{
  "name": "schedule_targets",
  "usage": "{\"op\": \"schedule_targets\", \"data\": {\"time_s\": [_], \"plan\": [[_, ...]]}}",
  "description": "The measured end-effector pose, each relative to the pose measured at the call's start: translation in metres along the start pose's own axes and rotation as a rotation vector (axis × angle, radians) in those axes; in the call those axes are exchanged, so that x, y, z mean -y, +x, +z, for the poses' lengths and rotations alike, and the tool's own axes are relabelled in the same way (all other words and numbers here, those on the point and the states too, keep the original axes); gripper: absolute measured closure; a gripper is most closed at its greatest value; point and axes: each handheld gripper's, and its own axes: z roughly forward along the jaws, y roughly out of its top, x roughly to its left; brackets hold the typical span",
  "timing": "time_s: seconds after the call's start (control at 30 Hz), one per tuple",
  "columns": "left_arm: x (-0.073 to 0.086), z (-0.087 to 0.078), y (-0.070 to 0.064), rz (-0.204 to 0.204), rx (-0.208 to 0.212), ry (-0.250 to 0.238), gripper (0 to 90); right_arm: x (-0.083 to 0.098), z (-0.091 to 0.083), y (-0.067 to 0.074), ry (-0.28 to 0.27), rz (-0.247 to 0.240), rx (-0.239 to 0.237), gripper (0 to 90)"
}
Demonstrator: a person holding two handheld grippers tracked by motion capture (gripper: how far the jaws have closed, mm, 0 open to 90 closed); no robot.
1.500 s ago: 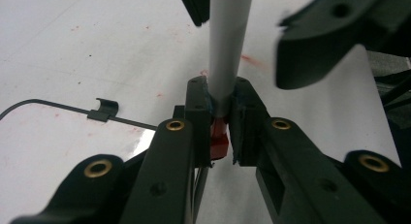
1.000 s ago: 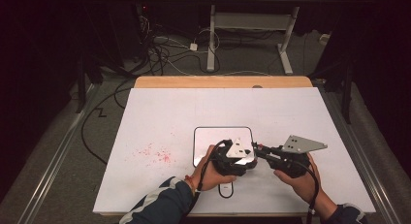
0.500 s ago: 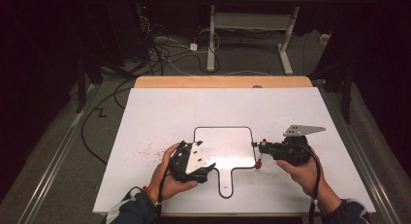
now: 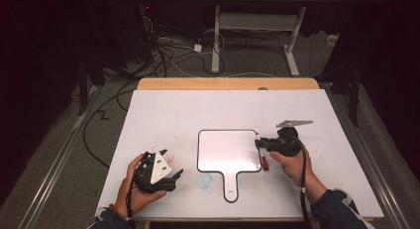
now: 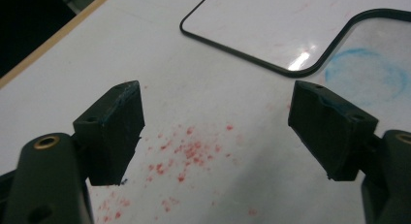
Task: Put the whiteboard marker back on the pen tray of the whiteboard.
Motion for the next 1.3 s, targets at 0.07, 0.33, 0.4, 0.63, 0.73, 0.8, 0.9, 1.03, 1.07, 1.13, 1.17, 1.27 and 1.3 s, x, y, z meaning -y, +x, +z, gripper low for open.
{"op": "schedule_targets", "data": {"time_s": [0.07,0.33,0.4,0.63,0.73,0.8,0.9,1.03,1.07,1.13,1.17,1.27,1.3], "plan": [[0.001,0.001,0.002,-0.005,0.000,0.009,20.0,0.001,0.006,-0.005,0.006,0.007,0.017,78.3],[0.000,0.007,-0.001,0.010,0.020,0.030,20.0,0.004,0.017,-0.012,0.007,-0.030,0.080,74.4],[0.000,0.008,-0.001,0.012,0.027,0.037,20.0,0.005,0.019,-0.012,0.010,-0.045,0.111,73.0],[-0.001,0.011,-0.003,0.019,0.045,0.037,20.0,0.006,0.024,-0.012,0.036,-0.098,0.159,68.9],[0.000,0.012,-0.004,0.016,0.046,0.038,20.0,0.006,0.025,-0.010,0.039,-0.133,0.187,67.9],[0.000,0.012,-0.004,0.018,0.046,0.041,20.0,0.006,0.025,-0.009,0.036,-0.144,0.193,67.8],[0.000,0.011,-0.005,0.015,0.046,0.035,19.9,0.007,0.025,-0.009,0.031,-0.146,0.199,66.4],[0.000,0.012,-0.005,0.008,0.051,0.036,20.0,0.007,0.025,-0.009,0.022,-0.141,0.215,63.6],[-0.001,0.012,-0.005,0.010,0.054,0.037,19.9,0.007,0.025,-0.009,0.021,-0.145,0.226,63.4],[-0.001,0.012,-0.006,0.011,0.056,0.035,19.8,0.006,0.025,-0.008,0.019,-0.154,0.232,63.8],[-0.001,0.013,-0.006,0.009,0.059,0.034,19.8,0.006,0.024,-0.008,0.019,-0.155,0.237,63.2],[-0.002,0.013,-0.007,0.011,0.064,0.033,19.7,0.006,0.024,-0.008,0.015,-0.161,0.244,61.7],[-0.002,0.013,-0.007,0.013,0.066,0.034,19.6,0.006,0.023,-0.008,0.012,-0.159,0.245,59.8]]}}
